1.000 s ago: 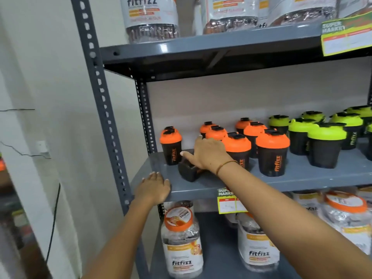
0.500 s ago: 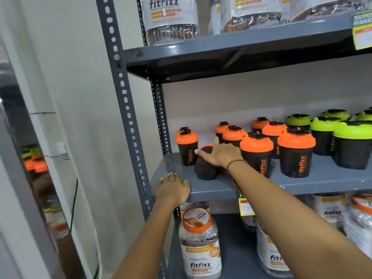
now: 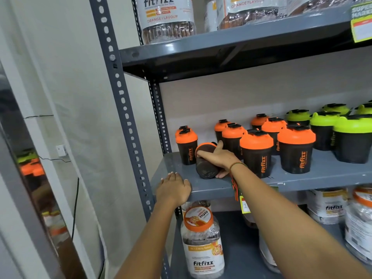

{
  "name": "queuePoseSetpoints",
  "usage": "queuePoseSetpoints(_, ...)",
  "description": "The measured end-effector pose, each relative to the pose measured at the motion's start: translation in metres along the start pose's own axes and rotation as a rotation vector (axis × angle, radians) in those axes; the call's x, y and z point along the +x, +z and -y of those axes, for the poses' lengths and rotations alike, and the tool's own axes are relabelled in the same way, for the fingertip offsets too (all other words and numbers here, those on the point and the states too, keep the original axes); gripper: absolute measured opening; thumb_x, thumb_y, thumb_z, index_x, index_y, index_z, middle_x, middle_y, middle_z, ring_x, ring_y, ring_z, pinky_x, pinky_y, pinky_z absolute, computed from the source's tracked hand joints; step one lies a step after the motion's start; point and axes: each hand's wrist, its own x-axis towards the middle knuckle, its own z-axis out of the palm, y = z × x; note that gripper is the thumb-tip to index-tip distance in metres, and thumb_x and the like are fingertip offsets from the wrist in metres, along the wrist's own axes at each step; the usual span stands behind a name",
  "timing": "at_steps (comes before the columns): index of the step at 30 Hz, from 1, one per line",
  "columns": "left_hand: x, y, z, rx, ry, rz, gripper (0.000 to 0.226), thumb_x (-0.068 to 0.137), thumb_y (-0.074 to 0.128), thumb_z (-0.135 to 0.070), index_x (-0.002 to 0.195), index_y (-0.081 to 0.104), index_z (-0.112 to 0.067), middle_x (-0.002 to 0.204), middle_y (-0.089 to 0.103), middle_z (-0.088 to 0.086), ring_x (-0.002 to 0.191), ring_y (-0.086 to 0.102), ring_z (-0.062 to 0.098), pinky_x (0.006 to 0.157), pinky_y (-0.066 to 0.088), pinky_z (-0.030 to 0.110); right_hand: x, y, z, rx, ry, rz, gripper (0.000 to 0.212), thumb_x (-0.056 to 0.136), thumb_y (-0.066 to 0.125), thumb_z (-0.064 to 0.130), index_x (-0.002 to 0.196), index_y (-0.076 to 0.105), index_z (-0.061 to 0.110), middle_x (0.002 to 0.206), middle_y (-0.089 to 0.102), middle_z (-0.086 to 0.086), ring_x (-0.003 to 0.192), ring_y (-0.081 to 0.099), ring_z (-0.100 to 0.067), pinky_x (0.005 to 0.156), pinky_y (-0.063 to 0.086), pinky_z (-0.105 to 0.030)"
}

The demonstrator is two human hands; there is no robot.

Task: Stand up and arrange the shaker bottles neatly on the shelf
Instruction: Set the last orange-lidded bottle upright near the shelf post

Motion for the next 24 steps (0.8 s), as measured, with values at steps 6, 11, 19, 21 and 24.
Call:
queuePoseSetpoints(6, -0.001, 0.000, 0.001, -0.008, 0.004, 0.004, 0.063, 0.102, 0.017, -0.040, 0.156, 0.019, -0.006, 0.164, 0.018, 0.013, 0.151, 0.016, 0.025, 0.123, 0.011, 0.041, -0.022, 0.017, -0.003, -0.034, -0.322, -0.272, 0.117, 0.068, 0.064, 0.067, 0.156, 0.008, 0.014, 0.120, 0.063, -0.010, 0.109, 0.061, -0.036, 0.082, 0.051, -0.037)
queuePoseSetpoints(11, 0.001, -0.001, 0.002, -0.006, 0.008, 0.025, 0.063, 0.103, 0.017, -0.040, 0.156, 0.018, -0.006, 0.165, 0.017, 0.013, 0.152, 0.015, 0.025, 0.123, 0.010, 0.042, -0.032, 0.037, -0.011, 0.058, -0.421, -0.338, 0.075, 0.064, 0.064, 0.064, 0.123, 0.050, 0.021, 0.125, 0.056, -0.003, 0.112, 0.058, -0.029, 0.083, 0.043, -0.035)
queuePoseSetpoints(19, 0.005, -0.008, 0.008, -0.042, 0.043, 0.099, 0.060, 0.104, 0.018, -0.034, 0.156, 0.016, -0.004, 0.165, 0.013, 0.014, 0.152, 0.011, 0.025, 0.122, 0.006, 0.041, -0.034, 0.047, -0.022, 0.017, -0.347, -0.328, 0.080, 0.057, 0.073, 0.072, 0.108, 0.033, 0.023, 0.117, 0.059, -0.008, 0.110, 0.060, -0.035, 0.080, 0.046, -0.040)
queuePoseSetpoints(21, 0.005, -0.009, 0.009, -0.048, 0.050, 0.115, 0.060, 0.104, 0.018, -0.034, 0.156, 0.015, -0.005, 0.165, 0.013, 0.014, 0.153, 0.010, 0.024, 0.122, 0.005, 0.041, -0.038, 0.048, -0.021, 0.005, -0.350, -0.337, 0.086, 0.054, 0.072, 0.077, 0.106, 0.028, 0.025, 0.114, 0.063, -0.009, 0.107, 0.062, -0.037, 0.078, 0.047, -0.041)
queuePoseSetpoints(24, 0.006, -0.008, 0.011, -0.049, 0.049, 0.120, 0.060, 0.105, 0.018, -0.035, 0.157, 0.014, -0.006, 0.166, 0.011, 0.013, 0.153, 0.009, 0.023, 0.121, 0.004, 0.041, -0.043, 0.048, -0.022, -0.023, -0.375, -0.312, 0.090, 0.053, 0.071, 0.081, 0.108, 0.026, 0.027, 0.113, 0.065, -0.009, 0.105, 0.064, -0.036, 0.077, 0.048, -0.039)
